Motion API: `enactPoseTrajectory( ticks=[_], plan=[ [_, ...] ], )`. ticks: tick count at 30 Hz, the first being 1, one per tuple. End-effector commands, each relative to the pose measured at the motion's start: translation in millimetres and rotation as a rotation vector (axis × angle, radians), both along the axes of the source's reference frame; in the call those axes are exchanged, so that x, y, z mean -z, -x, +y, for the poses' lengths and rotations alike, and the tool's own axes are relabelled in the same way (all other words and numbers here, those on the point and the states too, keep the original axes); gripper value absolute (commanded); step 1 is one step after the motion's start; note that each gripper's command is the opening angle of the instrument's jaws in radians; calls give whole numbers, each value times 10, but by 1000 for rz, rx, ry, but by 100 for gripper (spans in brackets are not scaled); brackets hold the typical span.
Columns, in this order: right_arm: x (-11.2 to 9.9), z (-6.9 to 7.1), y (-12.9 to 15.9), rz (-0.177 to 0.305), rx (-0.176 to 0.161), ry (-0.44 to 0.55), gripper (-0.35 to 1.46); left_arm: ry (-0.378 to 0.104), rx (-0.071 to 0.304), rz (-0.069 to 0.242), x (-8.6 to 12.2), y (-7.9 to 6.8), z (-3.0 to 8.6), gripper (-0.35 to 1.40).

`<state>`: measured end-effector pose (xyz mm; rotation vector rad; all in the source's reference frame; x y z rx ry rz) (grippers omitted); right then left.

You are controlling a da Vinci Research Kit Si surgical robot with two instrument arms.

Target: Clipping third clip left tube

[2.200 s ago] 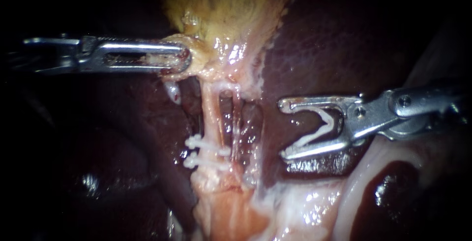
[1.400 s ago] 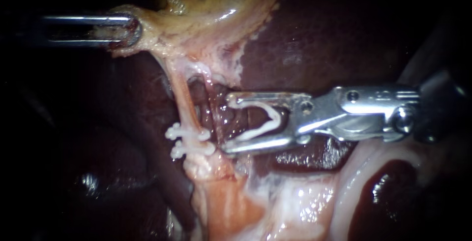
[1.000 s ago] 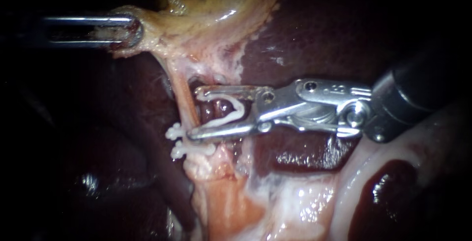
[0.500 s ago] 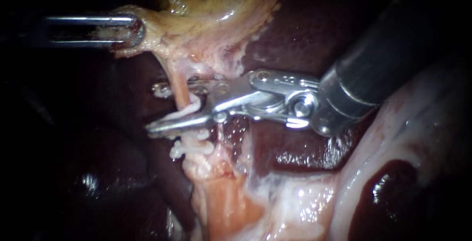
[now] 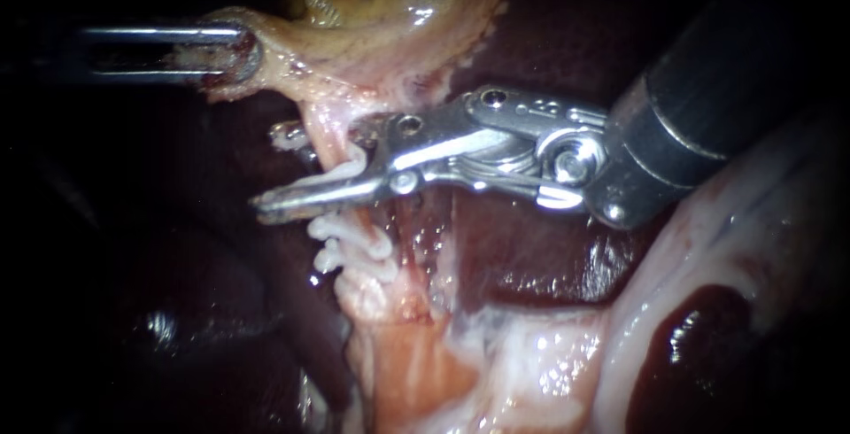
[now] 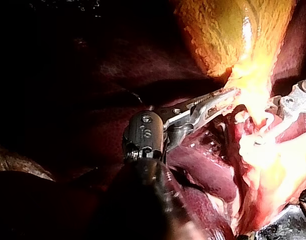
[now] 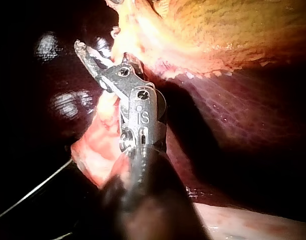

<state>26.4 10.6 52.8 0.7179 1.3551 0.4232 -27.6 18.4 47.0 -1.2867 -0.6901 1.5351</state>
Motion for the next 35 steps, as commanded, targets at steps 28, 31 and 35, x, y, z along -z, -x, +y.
enactPoseTrajectory(
  ticks=[28,31,35],
  plan=[
    [4,-4,15,-17,2,-51,-35,0,0,0,0,1,0,-35],
    [0,-4,15,-14,6,-51,-35,0,0,0,0,1,0,-35],
    [-11,-5,16,-11,13,-48,10,0,0,0,-1,1,1,-35]
  ],
)
